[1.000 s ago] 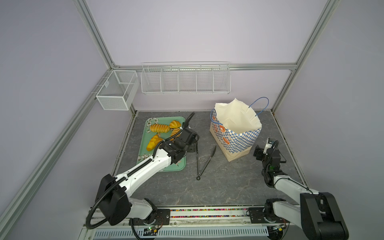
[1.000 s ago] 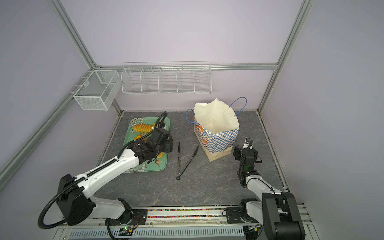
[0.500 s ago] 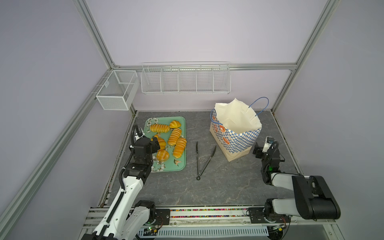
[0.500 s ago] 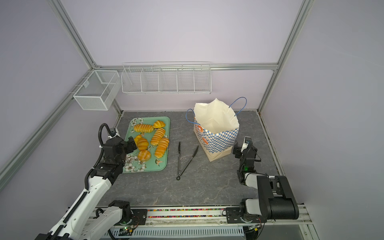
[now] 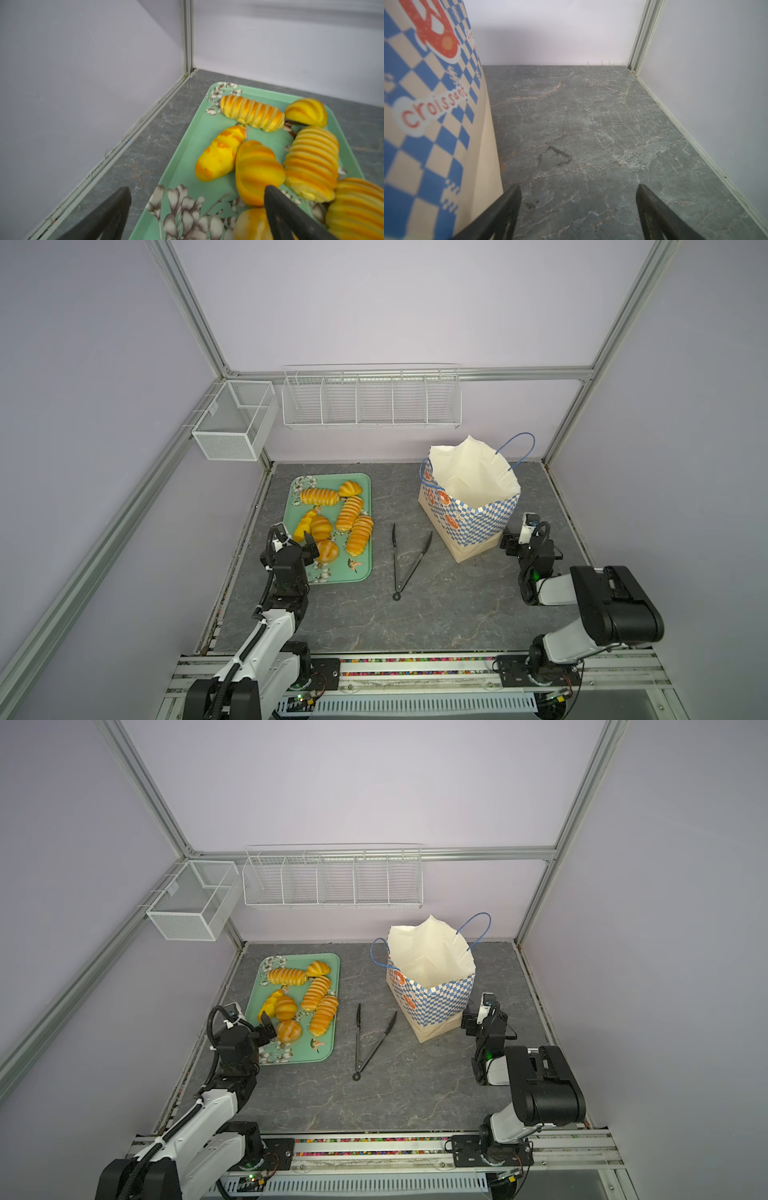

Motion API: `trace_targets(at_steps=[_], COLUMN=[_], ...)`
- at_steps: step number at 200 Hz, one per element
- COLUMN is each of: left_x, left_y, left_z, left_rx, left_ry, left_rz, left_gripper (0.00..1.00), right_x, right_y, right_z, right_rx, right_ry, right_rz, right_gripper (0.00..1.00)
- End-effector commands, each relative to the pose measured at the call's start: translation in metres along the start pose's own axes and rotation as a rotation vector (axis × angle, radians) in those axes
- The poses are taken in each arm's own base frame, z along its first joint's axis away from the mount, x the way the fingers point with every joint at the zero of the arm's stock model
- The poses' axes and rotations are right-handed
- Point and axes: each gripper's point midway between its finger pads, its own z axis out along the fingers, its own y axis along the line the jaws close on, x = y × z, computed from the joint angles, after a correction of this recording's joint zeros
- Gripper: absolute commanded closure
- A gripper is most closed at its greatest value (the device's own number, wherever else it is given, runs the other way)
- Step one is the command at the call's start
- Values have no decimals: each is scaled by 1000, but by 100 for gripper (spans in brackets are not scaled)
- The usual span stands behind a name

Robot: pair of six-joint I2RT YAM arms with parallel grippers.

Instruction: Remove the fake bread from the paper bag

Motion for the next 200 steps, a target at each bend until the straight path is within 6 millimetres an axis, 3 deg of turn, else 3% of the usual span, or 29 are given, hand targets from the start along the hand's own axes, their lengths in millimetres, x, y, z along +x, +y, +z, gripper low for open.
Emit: trace_targets(at_steps=[1,67,102,134,165,176,200], left_x=[-33,-27,-25,-24,-5,-7,-3], left_y=[-7,-8,-17,-35,-34,-35,-35], left_z=[6,36,54,55,62,62,73], left_rx=[23,87,134,239,238,242,219], left_ry=[-119,-130,-54,-99,-115,-153,-51], left_rz=[0,-43,-41,-57,-67,-70,-59], left_gripper=[1,1,1,1,1,1,1], right_x=[-4,-2,-2,-2,-2,-3,-2], right_y=[4,2,2,2,2,2,2], right_z=[5,11,11,11,11,11,11], right_rx=[-19,-4,-4,-4,-5,-4,-3], right_ry=[12,57,57,55,55,53,54], right_rz=[-23,-21,-21,-22,-21,-21,-21], right_gripper=[11,11,11,12,12,11,12])
